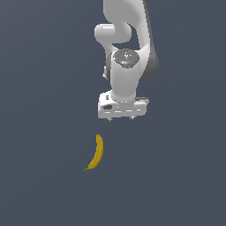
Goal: Pick up the object and move it to a goal position.
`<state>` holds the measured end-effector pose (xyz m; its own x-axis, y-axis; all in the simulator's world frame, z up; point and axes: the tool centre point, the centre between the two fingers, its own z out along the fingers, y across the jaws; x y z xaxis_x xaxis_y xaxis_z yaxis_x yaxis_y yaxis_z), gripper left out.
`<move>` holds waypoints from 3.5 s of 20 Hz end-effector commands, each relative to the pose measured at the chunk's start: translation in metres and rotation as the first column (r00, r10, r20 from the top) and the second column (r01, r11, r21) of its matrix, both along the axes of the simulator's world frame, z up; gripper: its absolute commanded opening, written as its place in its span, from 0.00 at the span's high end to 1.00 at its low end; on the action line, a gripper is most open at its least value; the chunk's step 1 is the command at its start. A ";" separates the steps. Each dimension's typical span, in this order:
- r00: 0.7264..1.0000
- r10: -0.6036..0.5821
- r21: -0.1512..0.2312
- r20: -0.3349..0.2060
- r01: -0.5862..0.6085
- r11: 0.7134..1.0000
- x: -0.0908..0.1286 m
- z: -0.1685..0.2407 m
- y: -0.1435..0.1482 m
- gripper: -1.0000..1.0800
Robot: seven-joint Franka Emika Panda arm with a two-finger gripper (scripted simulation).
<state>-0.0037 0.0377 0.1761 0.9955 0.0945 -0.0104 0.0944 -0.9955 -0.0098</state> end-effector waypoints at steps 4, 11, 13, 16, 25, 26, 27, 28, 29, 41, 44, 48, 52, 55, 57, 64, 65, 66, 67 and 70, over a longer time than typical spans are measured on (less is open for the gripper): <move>1.000 0.004 0.004 0.002 -0.004 1.000 0.000 0.002 0.005 0.04; 0.999 0.034 0.023 0.014 -0.034 0.999 -0.003 0.014 0.034 0.04; 0.999 0.035 0.022 0.014 -0.035 0.999 -0.003 0.014 0.034 0.04; 1.000 0.027 0.022 0.013 -0.027 0.999 -0.001 0.012 0.030 0.04; 0.999 -0.052 0.023 0.011 0.052 0.998 0.025 -0.007 0.005 0.04; 0.998 -0.066 0.023 0.011 0.066 0.998 0.029 -0.011 0.000 0.04; 0.997 -0.081 0.022 0.010 0.081 0.996 0.033 -0.015 -0.006 0.04; 0.995 -0.097 0.022 0.010 0.097 0.995 0.038 -0.020 -0.012 0.04; 0.993 -0.114 0.021 0.009 0.114 0.993 0.043 -0.024 -0.018 0.04; 0.952 -0.305 0.000 0.009 0.305 0.952 0.087 -0.088 -0.098 0.04; 0.944 -0.330 -0.004 0.010 0.330 0.944 0.091 -0.098 -0.110 0.04; 0.937 -0.349 -0.008 0.011 0.349 0.937 0.094 -0.106 -0.119 0.04; 0.936 -0.351 -0.009 0.010 0.351 0.936 0.094 -0.107 -0.120 0.04; 0.936 -0.351 -0.009 0.010 0.351 0.936 0.094 -0.110 -0.120 0.04; 0.936 -0.351 -0.009 0.010 0.351 0.936 0.094 -0.117 -0.120 0.04; 0.936 -0.353 -0.009 0.011 0.353 0.936 0.093 -0.152 -0.121 0.04; 0.936 -0.353 -0.009 0.011 0.353 0.936 0.093 -0.155 -0.121 0.04; 0.936 -0.353 -0.009 0.011 0.353 0.936 0.094 -0.157 -0.121 0.04; 0.936 -0.353 -0.009 0.011 0.353 0.936 0.094 -0.158 -0.121 0.04; 0.936 -0.353 -0.009 0.011 0.353 0.936 0.095 -0.157 -0.121 0.04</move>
